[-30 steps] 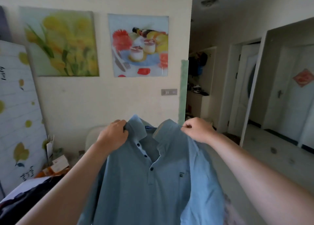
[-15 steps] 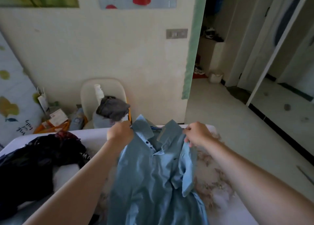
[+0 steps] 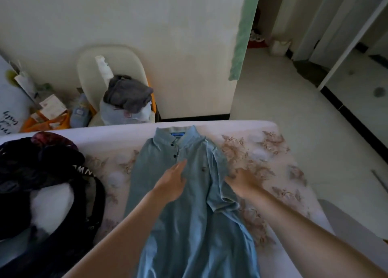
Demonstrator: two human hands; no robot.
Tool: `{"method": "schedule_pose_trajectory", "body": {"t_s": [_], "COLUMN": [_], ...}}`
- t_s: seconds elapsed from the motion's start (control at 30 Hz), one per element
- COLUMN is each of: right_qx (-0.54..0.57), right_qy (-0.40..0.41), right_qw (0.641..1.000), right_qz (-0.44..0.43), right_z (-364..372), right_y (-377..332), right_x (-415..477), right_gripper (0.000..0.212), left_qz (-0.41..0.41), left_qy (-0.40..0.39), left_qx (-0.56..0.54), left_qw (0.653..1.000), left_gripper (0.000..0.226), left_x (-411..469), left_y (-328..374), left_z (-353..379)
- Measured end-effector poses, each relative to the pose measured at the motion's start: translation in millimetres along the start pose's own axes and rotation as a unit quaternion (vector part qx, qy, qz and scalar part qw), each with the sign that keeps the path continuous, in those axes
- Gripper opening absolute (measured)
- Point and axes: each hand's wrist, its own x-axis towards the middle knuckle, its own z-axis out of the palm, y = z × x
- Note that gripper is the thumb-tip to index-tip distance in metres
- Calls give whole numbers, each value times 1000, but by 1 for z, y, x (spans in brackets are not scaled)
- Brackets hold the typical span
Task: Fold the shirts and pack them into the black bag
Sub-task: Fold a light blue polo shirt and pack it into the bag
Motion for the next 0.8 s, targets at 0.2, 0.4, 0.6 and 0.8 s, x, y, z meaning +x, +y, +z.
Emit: {"method": "schedule_pose_trajectory", "body": {"t_s": [0.2,0.4,0.6,0.8], "right_qx": [23,112,-143,-214], "right_qy": [29,279,387,-54], "right_qw": [999,954,892,952], "right_qz": [23,5,-185,-213], "right_z": [28,-19,-26,43], "right_y": [1,5,16,23], "right_x": [3,44,45,18], "right_gripper": [20,17,50,65], "left_qz": [30,75,37,65], "left_qy": [-75,58,-38,4], "left_qx": [119,183,209,184], "left_qw": [990,979,977,981], "left_gripper": [59,41,67,64], "left_x": [12,11,16,4], "left_y": [2,4,-4,-12], "left_z": [63,80,93,85]}}
